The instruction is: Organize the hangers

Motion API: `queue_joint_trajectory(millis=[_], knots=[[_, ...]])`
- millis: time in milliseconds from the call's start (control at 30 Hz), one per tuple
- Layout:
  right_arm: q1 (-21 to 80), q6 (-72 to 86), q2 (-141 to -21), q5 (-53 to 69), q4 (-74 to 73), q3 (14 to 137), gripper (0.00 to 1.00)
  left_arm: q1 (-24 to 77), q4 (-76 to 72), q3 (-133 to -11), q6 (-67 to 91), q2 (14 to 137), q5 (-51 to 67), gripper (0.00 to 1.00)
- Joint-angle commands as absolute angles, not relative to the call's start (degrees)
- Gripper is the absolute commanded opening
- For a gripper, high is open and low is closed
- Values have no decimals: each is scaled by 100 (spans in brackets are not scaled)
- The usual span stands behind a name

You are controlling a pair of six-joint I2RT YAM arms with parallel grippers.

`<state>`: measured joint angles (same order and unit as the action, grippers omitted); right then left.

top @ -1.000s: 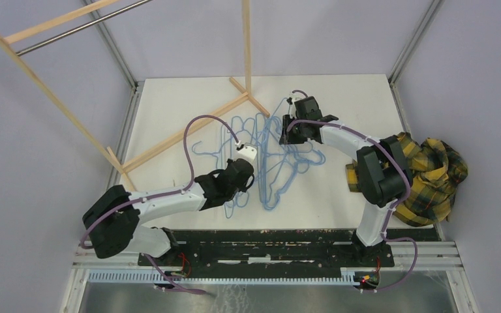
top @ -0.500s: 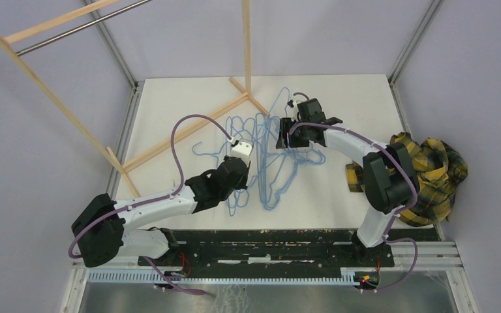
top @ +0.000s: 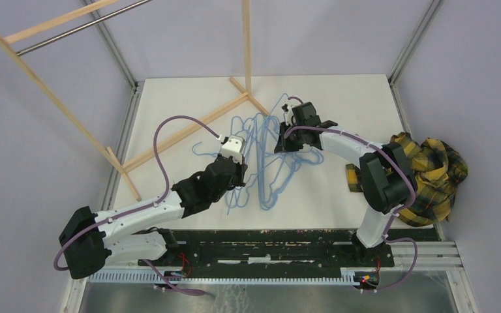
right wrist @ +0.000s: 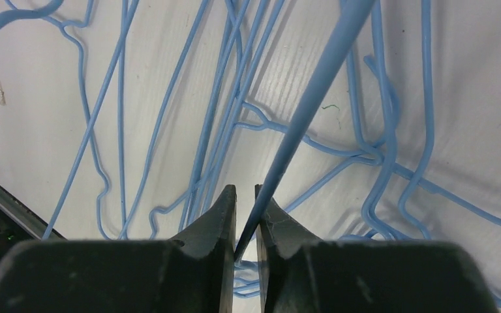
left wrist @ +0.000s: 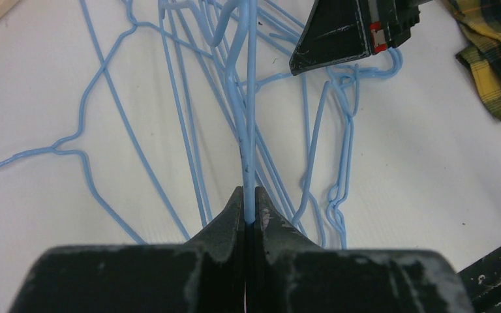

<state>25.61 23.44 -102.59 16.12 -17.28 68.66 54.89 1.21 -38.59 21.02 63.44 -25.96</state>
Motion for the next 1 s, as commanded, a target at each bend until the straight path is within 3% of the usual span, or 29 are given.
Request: queue_joint_trajectory(millis=[0, 33, 100, 167, 233, 300, 333, 433, 467, 567, 667, 767, 967], knots=[[2365, 2082, -10559, 762, -1643, 6903, 19, 5486, -175, -3934, 2190, 5793, -3141, 8], [2372, 2083, -10597, 764, -1651, 6922, 19, 5486, -194, -3922, 2186, 5753, -3152, 11], [2373, 2072, -10668, 773, -1669, 6947, 18, 5485, -246, -3911, 2199, 5679, -3198, 39], [2373, 2073, -10719, 773, -1670, 6936, 18, 5490, -283, -3911, 2196, 5641, -3262, 50], [2371, 2069, -10747, 790, -1673, 6947, 18, 5492, -338, -3902, 2152, 5639, -3269, 45], [2377, 2066, -10770, 812, -1694, 6949, 18, 5491, -383, -3902, 2107, 5651, -3451, 24], [2374, 2062, -10767, 817, -1707, 6940, 18, 5487, -401, -3902, 2099, 5664, -3486, 6], [2372, 2042, -10760, 841, -1722, 6929, 19, 5490, -432, -3894, 2083, 5752, -3521, 3], [2372, 2035, -10758, 851, -1723, 6933, 18, 5492, -406, -3894, 2087, 5798, -3518, 5], [2372, 2020, -10741, 860, -1739, 6943, 19, 5490, -251, -3875, 2125, 5933, -3339, 31], [2372, 2010, -10740, 860, -1748, 6954, 19, 5488, -181, -3757, 2175, 6123, -2773, 44], [2373, 2005, -10757, 861, -1767, 6990, 19, 5498, -76, -3580, 2468, 6351, -2347, 50], [2373, 1978, -10767, 845, -1853, 7065, 22, 6167, 214, -3404, 3049, 6683, -2232, 51]])
